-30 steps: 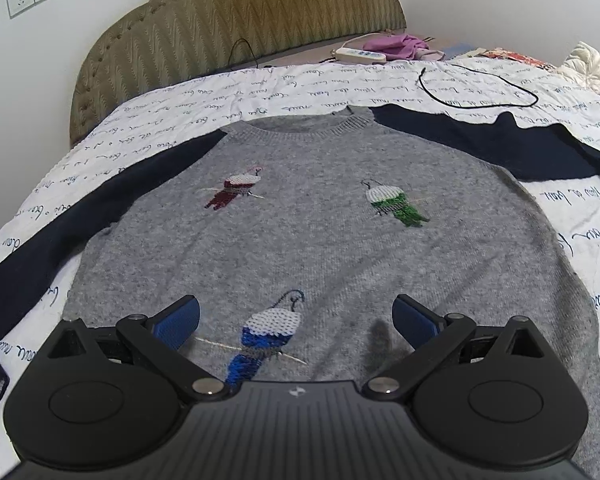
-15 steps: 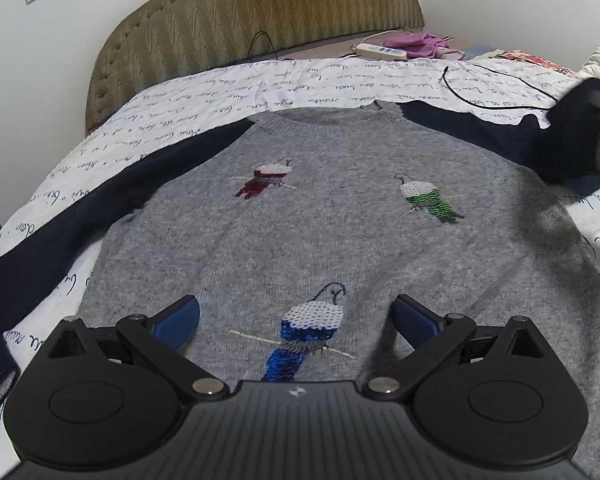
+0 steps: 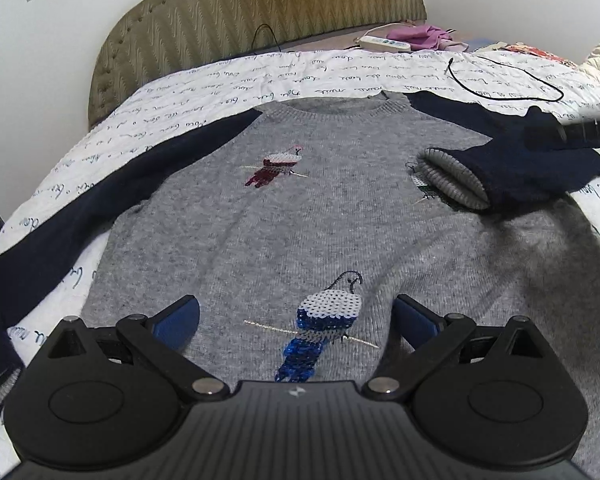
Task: Fold small clothes
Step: 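Carry the navy sleeve across the sweater body with the right gripper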
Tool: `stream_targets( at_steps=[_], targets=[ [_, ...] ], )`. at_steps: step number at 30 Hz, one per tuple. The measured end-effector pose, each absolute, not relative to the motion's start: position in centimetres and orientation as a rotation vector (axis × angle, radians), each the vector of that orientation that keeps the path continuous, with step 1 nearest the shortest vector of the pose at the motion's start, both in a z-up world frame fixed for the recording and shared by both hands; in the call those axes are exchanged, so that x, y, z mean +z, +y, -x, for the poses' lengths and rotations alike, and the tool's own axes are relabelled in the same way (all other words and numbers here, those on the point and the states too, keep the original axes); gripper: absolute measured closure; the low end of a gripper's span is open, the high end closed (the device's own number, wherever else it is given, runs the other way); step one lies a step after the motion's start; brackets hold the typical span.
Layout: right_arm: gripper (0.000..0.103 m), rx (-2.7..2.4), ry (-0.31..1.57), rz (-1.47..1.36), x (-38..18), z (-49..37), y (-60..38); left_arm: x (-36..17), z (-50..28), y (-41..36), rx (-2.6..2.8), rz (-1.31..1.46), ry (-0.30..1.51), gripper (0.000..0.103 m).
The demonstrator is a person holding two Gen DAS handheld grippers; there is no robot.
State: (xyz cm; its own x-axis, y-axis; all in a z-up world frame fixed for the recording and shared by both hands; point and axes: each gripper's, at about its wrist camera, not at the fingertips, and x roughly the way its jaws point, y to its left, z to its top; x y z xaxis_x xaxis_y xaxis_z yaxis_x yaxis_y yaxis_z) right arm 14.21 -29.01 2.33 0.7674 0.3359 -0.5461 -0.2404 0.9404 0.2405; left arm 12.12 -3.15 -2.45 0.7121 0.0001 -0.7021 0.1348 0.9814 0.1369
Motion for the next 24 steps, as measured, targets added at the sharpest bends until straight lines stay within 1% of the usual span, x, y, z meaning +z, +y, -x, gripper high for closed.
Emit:
stream_targets(
  at_steps=[2, 3, 5, 10, 12, 14, 15, 16, 18, 19, 24],
  targets=[
    [0.049, 0.270, 0.590, 0.137, 2.1, -12.8, -27.1, -2.5, -12.2, -3.1, -0.074, -0.177, 0.775, 0.000],
    [0.047, 0.266, 0.574, 0.286, 1.6, -12.0, -26.0, -2.5, -12.3, -3.1, -0.072, -0.177, 0.775, 0.000],
    [0.051, 0.298, 0.558, 0.490, 0.4, -10.5, -24.8, -2.6, -12.4, -3.2, -0.067, -0.178, 0.774, 0.000],
    [0.051, 0.319, 0.522, 0.704, -2.0, -11.0, -21.6, -2.5, -12.3, -3.5, -0.063, -0.188, 0.769, 0.000],
    [0.052, 0.323, 0.509, 0.727, -2.6, -11.9, -20.6, -2.4, -12.3, -3.6, -0.060, -0.206, 0.764, 0.000],
    [0.062, 0.351, 0.518, 0.717, -2.9, -12.9, -20.3, -2.2, -12.3, -3.4, -0.056, -0.213, 0.757, 0.000],
    [0.073, 0.359, 0.522, 0.711, -2.9, -13.1, -20.3, -2.1, -12.4, -3.2, -0.053, -0.214, 0.753, 0.000],
    [0.087, 0.364, 0.529, 0.704, -2.8, -13.4, -20.4, -1.9, -12.4, -3.0, -0.051, -0.214, 0.749, 0.000],
    [0.091, 0.349, 0.536, 0.694, -2.7, -13.7, -20.2, -1.8, -12.6, -2.6, -0.044, -0.210, 0.741, 0.000],
    [0.095, 0.348, 0.533, 0.674, -2.4, -13.6, -20.2, -1.7, -12.7, -2.5, -0.041, -0.208, 0.739, 0.000],
    [0.095, 0.338, 0.547, 0.449, -0.1, -15.1, -20.9, -1.3, -13.1, -1.7, -0.015, -0.213, 0.719, 0.000]
  ],
)
